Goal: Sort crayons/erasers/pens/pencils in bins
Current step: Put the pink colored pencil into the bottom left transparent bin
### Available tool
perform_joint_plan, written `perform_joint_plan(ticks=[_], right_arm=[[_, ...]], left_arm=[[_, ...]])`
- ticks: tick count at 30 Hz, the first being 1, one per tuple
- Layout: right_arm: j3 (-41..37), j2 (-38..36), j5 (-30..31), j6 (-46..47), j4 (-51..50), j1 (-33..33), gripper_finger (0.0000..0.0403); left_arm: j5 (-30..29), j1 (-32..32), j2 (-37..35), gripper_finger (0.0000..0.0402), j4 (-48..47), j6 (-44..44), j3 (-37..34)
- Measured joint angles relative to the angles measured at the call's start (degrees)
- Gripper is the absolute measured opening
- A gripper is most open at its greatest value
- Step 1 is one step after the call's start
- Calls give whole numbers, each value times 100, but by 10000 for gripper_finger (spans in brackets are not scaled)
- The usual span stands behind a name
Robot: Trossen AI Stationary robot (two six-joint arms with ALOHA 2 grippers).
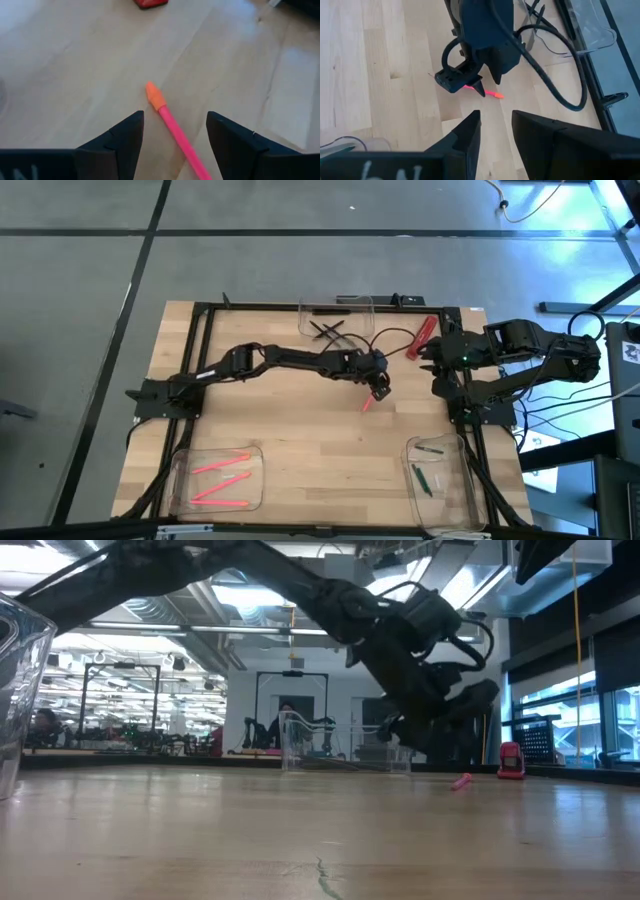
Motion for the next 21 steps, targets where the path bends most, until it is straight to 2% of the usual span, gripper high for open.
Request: perform_joint_plan(ticks=[11,17,21], right_arm=[[0,0,0,-1,85,1,113],[0,0,0,1,87,0,113],[0,0,0,0,87,0,113]], left_arm=[[-155,-134,264,210,93,29,9],[-668,-265,266,210,-120,197,12],[-748,-292,260,210,-427,186,29]])
